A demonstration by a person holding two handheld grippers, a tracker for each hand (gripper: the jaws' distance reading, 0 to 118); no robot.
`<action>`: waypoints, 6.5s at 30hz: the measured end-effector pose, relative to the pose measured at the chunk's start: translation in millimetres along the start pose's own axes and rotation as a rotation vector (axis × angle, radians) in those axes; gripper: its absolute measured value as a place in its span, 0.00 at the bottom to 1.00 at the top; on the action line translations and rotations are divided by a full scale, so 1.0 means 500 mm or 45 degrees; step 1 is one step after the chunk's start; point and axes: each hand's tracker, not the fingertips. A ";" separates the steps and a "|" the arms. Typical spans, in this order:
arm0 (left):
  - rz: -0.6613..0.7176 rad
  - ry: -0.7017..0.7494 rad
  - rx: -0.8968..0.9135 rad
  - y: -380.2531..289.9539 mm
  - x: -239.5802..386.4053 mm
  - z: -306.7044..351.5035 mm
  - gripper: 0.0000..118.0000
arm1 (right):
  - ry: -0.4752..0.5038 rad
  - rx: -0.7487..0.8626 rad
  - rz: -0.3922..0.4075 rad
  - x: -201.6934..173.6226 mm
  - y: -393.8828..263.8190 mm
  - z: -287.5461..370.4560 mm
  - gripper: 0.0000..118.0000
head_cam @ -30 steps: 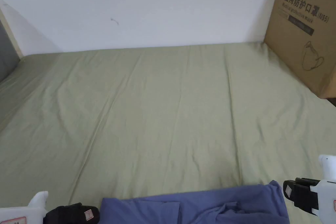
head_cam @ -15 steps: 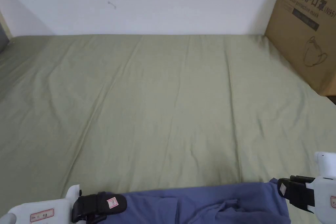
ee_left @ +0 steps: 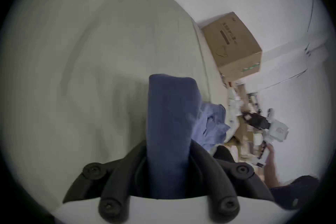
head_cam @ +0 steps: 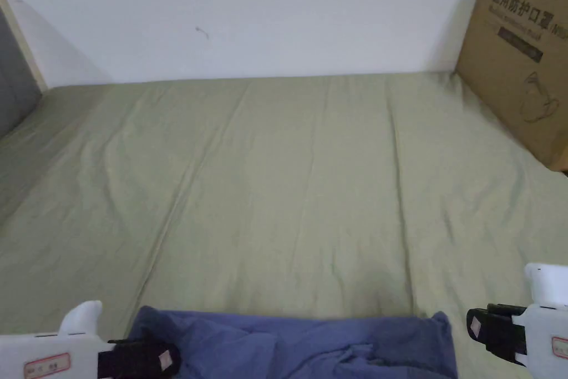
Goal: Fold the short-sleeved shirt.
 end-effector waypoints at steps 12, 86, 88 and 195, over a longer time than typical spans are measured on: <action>-0.138 0.267 0.012 0.005 0.191 -0.013 0.09 | 0.076 0.016 -0.008 -0.013 -0.019 0.008 0.00; -0.327 0.221 0.778 -0.076 0.249 0.160 0.01 | 0.302 0.070 0.071 -0.174 0.027 -0.006 0.00; -0.286 0.237 0.786 -0.087 0.217 0.173 0.02 | 0.300 -0.067 0.088 -0.191 -0.004 -0.058 0.00; -0.273 0.496 0.326 0.099 0.127 0.077 0.01 | 0.118 -0.109 0.154 -0.180 0.047 -0.027 0.00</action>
